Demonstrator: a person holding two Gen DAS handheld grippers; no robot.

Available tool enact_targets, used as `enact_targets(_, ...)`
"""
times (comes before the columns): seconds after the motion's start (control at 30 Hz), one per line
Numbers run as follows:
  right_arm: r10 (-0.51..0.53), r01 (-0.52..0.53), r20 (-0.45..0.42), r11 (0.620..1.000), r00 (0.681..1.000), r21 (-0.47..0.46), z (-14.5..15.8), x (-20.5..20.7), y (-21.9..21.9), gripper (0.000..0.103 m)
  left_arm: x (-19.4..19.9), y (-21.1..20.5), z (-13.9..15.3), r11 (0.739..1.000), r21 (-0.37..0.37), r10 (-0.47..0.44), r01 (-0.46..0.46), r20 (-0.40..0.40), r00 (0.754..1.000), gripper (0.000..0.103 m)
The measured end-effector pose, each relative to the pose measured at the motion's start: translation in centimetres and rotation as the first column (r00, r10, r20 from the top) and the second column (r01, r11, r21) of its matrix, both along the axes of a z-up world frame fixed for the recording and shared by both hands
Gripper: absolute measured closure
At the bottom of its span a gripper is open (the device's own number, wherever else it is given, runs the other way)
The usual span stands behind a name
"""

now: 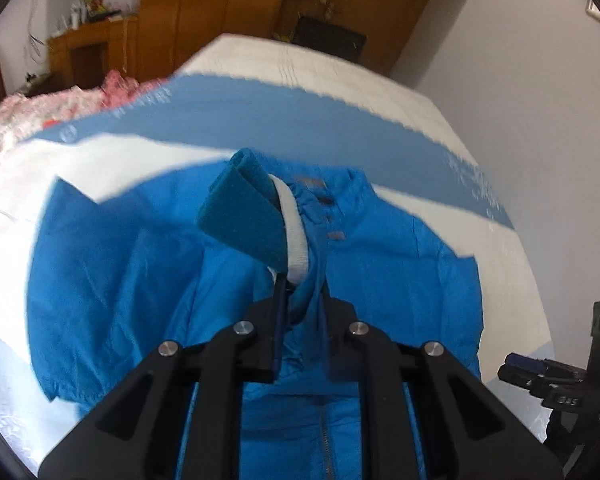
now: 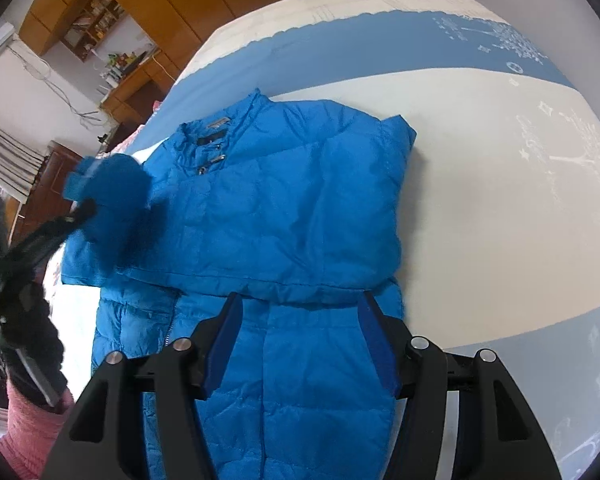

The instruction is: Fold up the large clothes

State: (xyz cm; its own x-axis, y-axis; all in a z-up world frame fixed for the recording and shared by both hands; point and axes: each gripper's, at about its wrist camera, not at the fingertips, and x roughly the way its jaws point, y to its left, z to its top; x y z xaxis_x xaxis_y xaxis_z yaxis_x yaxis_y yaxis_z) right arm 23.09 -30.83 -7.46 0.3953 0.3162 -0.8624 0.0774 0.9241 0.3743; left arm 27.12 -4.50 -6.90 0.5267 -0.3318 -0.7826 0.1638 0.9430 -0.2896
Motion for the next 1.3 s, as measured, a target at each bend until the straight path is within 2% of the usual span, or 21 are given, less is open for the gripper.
enact_targets(0.1,0.002,-0.002,-0.001,1.0,1.0,0.006,0.0,0.3,0.0,0.043,0.2,-1.5,-1.9,0.997,0.011,-0.075,0.075,-0.04,0.996,0.09)
enact_targets(0.17,0.01,-0.01,-0.001,1.0,1.0,0.017,0.0,0.8,0.3,0.043,0.0,-2.4,-2.6,0.988,0.001,-0.157,0.157,-0.07,0.985,0.085)
enact_targets(0.23,0.025,-0.025,0.001,0.999,1.0,0.026,0.1,1.4,0.7,0.043,-0.6,-2.4,-2.4,0.976,-0.037,-0.216,0.213,-0.078,0.973,0.074)
enact_targets(0.33,0.055,-0.054,-0.001,0.998,0.999,0.041,0.1,2.7,2.0,0.043,-2.1,-1.5,-1.2,0.954,-0.125,-0.279,0.272,-0.046,0.959,0.056)
enact_targets(0.37,0.071,-0.071,0.0,0.996,0.997,0.052,0.1,3.3,2.5,0.043,-2.5,-1.0,-0.7,0.951,-0.138,-0.283,0.277,-0.027,0.959,0.055)
enact_targets(0.43,0.098,-0.097,-0.003,0.993,0.995,0.074,0.0,4.4,3.5,0.042,-2.8,0.6,0.2,0.961,-0.116,-0.252,0.25,-0.003,0.968,0.055)
enact_targets(0.5,0.123,-0.121,-0.015,0.987,0.992,0.101,-0.5,5.9,4.6,0.041,-2.4,2.9,0.6,0.981,-0.071,-0.178,0.178,0.003,0.984,0.055)
enact_targets(0.6,0.134,-0.125,-0.064,0.983,0.989,0.132,-2.1,8.4,5.8,0.037,-1.0,5.9,0.2,0.997,0.039,-0.062,0.063,-0.021,0.998,0.055)
enact_targets(0.7,0.115,-0.102,-0.132,0.99,0.984,0.101,-4.3,10.7,6.4,0.037,0.0,8.5,-1.5,0.998,0.06,0.001,0.002,-0.06,0.998,0.055)
enact_targets(0.8,0.124,-0.091,-0.183,0.98,0.975,0.175,-6.3,12.1,6.8,0.038,0.6,9.7,-2.9,0.998,0.056,0.034,-0.029,-0.093,0.995,0.056)
enact_targets(0.87,0.145,-0.109,-0.17,0.972,0.975,0.207,-6.5,12.3,7.3,0.054,0.7,9.9,-3.1,0.998,0.054,0.045,-0.04,-0.098,0.994,0.056)
enact_targets(0.93,0.156,-0.117,-0.14,0.961,0.978,0.251,-6.1,12.2,7.4,0.089,0.5,10.0,-2.8,0.997,0.06,0.043,-0.038,-0.089,0.995,0.056)
enact_targets(1.0,0.144,-0.117,-0.094,0.963,0.985,0.241,-4.9,11.8,6.8,0.09,0.1,10.1,-2.0,0.997,0.059,0.047,-0.042,-0.082,0.996,0.056)
enact_targets(1.13,0.076,-0.075,-0.012,0.991,0.997,0.11,-1.2,10.5,4.0,0.09,-0.3,10.3,-0.4,0.998,0.032,0.05,-0.049,-0.05,0.997,0.053)
enact_targets(1.3,-0.009,0.01,-0.015,0.999,1.0,0.043,0.1,8.7,-0.3,0.09,0.8,10.3,-1.3,0.997,0.033,0.067,-0.065,-0.076,0.995,0.053)
